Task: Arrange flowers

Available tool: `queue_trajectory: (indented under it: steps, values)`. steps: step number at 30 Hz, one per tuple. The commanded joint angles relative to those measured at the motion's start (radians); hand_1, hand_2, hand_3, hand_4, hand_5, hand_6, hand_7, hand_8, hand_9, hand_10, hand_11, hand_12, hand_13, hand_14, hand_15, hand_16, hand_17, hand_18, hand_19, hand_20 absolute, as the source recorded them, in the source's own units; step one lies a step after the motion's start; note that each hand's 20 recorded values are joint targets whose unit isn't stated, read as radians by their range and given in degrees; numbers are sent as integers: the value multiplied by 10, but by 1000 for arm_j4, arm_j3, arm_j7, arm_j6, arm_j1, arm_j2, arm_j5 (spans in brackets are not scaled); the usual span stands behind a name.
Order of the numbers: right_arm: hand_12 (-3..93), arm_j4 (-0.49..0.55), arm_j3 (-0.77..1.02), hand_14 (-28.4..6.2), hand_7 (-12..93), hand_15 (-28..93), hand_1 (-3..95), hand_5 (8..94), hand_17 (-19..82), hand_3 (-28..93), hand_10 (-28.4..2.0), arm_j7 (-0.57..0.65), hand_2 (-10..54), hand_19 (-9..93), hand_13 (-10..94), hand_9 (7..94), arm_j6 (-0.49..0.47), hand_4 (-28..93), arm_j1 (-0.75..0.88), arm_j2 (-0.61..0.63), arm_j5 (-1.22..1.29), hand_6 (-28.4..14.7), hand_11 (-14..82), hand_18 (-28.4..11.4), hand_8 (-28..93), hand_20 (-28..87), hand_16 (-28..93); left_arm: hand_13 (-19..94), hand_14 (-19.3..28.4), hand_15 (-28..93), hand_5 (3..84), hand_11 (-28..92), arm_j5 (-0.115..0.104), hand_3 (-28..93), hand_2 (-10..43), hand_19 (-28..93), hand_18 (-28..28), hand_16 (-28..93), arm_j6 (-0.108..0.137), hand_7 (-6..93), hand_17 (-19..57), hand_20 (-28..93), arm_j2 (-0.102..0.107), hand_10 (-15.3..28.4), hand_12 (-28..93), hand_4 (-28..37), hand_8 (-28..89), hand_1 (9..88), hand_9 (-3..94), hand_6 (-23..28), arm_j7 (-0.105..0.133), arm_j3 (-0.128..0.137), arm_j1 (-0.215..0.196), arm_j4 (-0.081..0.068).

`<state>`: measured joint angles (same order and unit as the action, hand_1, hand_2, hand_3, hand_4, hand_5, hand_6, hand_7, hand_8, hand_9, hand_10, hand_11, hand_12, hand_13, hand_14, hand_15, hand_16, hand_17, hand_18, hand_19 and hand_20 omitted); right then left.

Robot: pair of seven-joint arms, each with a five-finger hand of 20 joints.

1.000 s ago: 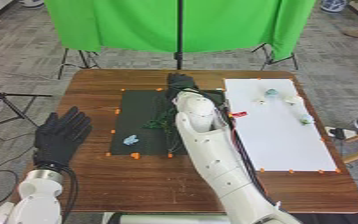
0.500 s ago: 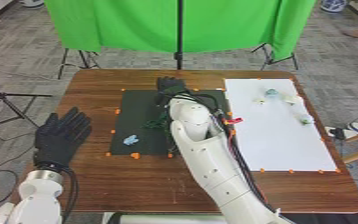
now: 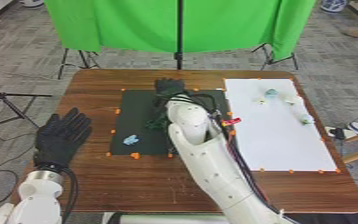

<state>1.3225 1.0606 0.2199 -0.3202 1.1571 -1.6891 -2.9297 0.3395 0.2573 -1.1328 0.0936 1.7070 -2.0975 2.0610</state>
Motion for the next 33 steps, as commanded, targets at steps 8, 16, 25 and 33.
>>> queue_trajectory:
  steps: [8,16,25,33]
  values:
    - [235,312,-97,-219,149,702,469,608,266,743,-216,74,-46,828,493,620,-234,-253,76,116,175,-74,308,-276,-100,422,255,298,159,438,467,220,7,719,151,335,148,-60,44,124,-45,166,-17,150,133,-283,-84,286,401,102,-44,5,14,-33]
    - [218,344,-91,-221,123,690,453,592,266,733,-219,100,6,829,500,633,-302,-236,113,84,256,-79,260,-281,-96,428,271,299,158,440,468,220,9,719,155,335,147,-62,49,124,-45,165,-15,150,132,-283,-84,284,401,103,-52,2,15,-35]
    - [202,406,-101,-228,102,680,432,559,264,729,-223,189,15,828,499,623,-339,-231,167,97,316,-82,222,-283,-94,429,269,298,158,438,468,220,8,721,156,336,147,-62,36,124,-45,165,-23,151,132,-283,-84,282,402,103,-41,22,-60,13]
    - [175,337,-87,-221,97,657,429,549,262,725,-217,184,39,822,506,622,-327,-228,194,39,260,-73,171,-284,-95,427,257,298,158,439,468,220,12,720,157,336,147,-62,32,124,-45,165,-14,151,131,-283,-85,283,402,103,-43,16,-48,12]
